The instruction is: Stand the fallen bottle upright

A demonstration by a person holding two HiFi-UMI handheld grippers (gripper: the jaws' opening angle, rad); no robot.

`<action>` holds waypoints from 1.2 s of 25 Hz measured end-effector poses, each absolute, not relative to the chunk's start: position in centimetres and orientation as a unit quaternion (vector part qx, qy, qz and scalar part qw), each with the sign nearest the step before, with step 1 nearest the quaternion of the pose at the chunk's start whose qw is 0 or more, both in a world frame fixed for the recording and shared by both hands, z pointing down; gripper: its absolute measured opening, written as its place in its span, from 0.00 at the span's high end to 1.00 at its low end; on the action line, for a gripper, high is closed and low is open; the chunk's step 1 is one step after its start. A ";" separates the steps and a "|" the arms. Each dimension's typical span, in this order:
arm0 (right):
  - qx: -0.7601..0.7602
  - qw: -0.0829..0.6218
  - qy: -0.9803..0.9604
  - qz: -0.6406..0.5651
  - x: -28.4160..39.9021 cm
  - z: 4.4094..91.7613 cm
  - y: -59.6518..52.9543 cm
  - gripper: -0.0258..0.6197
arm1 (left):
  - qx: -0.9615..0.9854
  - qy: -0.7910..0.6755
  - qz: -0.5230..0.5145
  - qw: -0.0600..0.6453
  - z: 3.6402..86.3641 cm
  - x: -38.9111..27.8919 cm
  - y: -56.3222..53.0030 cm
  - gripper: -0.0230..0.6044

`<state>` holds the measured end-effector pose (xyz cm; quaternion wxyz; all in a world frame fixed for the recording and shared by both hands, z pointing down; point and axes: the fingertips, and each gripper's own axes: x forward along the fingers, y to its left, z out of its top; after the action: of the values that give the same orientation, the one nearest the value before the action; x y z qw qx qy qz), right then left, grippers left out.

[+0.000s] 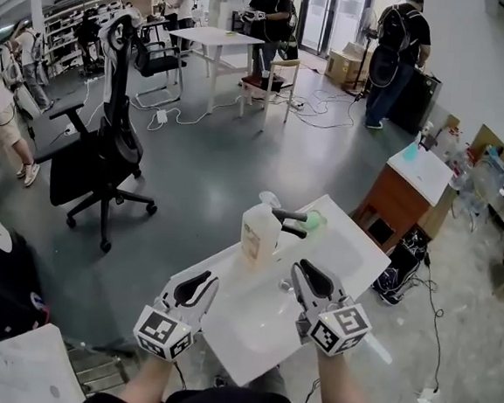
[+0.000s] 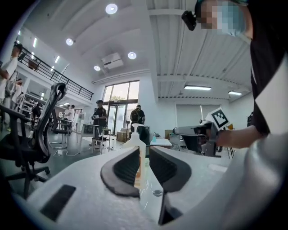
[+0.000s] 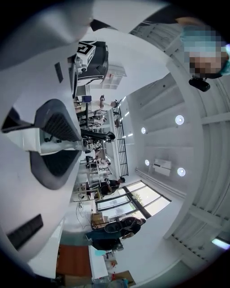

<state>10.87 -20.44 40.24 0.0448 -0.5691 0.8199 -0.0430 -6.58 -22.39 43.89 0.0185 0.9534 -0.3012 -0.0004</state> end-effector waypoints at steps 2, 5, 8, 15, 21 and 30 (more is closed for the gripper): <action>-0.579 0.055 0.812 -0.047 10.7 40.6 -19.3 0.93 | 0.956 -0.294 0.000 0.006 43.8 -7.0 -21.4 0.87; -0.582 0.058 0.809 -0.052 10.0 41.4 -17.7 0.96 | 0.958 -0.286 -0.001 0.003 43.8 -7.6 -20.2 0.90; -0.585 0.059 0.806 -0.063 9.3 42.0 -16.5 0.96 | 0.962 -0.274 -0.002 0.008 44.0 -7.9 -19.1 0.92; -0.590 0.049 0.800 -0.094 7.7 43.9 -14.1 0.96 | 0.968 -0.249 0.003 0.017 44.6 -7.7 -17.2 0.93; -0.589 0.025 0.798 -0.120 6.4 46.3 -12.4 0.96 | 0.968 -0.246 0.013 0.040 46.5 -8.6 -15.4 0.93; -0.591 0.009 0.793 -0.148 5.6 48.4 -10.8 0.96 | 0.962 -0.264 0.001 0.064 47.6 -10.3 -14.4 0.93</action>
<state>5.63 -10.76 48.42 0.0087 -0.5910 0.7929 -0.1481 -10.27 -14.38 47.62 0.0644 0.9624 -0.2640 0.0006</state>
